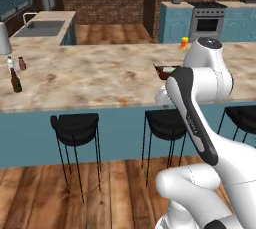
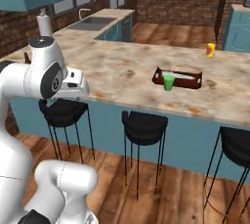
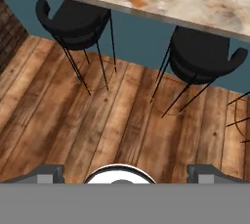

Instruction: Place the drinks on the dining counter in a tight cluster.

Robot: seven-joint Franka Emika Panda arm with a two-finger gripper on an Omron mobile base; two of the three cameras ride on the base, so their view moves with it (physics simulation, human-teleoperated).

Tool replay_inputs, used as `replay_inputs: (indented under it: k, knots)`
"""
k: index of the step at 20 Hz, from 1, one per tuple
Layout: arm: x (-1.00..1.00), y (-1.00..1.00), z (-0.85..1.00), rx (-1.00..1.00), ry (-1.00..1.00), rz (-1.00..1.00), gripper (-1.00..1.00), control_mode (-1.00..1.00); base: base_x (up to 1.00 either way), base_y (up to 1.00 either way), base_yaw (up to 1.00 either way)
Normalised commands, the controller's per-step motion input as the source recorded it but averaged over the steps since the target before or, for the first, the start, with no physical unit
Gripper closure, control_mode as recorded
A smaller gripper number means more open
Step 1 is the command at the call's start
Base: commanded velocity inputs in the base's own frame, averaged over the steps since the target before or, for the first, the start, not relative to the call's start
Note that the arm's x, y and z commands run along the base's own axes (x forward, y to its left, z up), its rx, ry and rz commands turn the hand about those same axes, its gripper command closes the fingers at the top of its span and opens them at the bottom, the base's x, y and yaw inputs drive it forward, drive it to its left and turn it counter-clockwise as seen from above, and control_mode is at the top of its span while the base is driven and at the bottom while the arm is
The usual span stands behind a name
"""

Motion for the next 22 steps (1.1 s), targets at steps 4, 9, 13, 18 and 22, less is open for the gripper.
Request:
replay_inputs:
  k: [4, 9, 13, 18, 22]
  knots:
    - [0.00, 0.00, 0.00, 0.00, 0.00, 0.00, -1.00, 1.00, 0.62, 1.00, -0.58]
    - [0.00, 0.00, 0.00, 0.00, 0.00, 0.00, -1.00, 1.00, 0.38, 1.00, -0.52]
    - [0.00, 0.00, 0.00, 0.00, 0.00, 0.00, -1.00, 1.00, 0.06, 0.80, -0.30]
    - [0.00, 0.00, 0.00, 0.00, 0.00, 0.00, -1.00, 1.00, 0.10, 0.40, -0.03]
    - [0.00, 0.00, 0.00, 0.00, 0.00, 0.00, -1.00, 1.00, 0.06, 0.72, 0.18]
